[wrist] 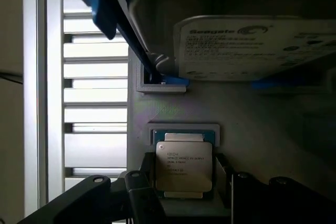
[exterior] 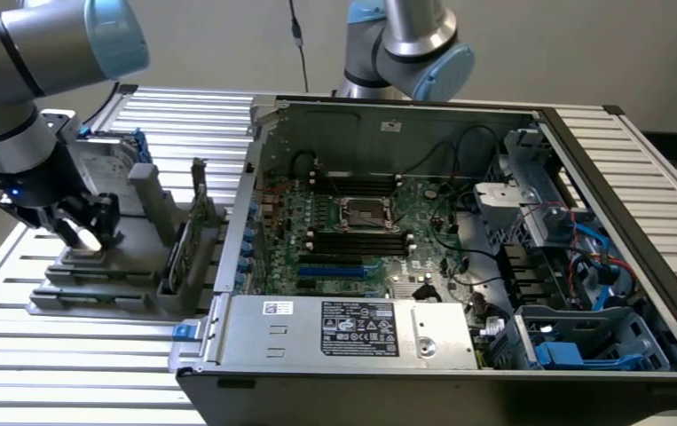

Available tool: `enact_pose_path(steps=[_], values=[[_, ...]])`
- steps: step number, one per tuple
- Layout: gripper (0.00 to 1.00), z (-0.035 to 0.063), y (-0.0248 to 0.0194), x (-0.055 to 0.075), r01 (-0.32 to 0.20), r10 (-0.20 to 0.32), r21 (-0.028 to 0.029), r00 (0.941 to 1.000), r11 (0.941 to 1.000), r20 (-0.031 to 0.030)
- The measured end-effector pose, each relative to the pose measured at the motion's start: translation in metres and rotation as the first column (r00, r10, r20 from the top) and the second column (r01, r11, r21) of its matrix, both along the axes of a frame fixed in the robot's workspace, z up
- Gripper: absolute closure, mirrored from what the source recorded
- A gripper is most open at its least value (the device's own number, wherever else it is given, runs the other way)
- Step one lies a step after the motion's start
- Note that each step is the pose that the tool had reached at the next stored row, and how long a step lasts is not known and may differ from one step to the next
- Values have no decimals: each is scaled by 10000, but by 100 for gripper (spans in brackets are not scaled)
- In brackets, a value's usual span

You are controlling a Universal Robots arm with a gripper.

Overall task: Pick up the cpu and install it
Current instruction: 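Pick up the cpu and move it towards the insertion slot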

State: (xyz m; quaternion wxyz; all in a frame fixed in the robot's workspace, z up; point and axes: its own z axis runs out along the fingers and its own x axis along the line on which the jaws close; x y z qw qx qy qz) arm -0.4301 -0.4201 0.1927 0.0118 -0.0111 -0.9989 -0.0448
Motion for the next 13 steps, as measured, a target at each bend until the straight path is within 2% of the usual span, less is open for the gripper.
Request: enact_pose_path(steps=[5, 13], values=[[45, 151, 4, 0, 0, 0, 5, 10000, 10000, -1], [45, 516, 7, 0, 0, 0, 5, 10000, 10000, 0]])
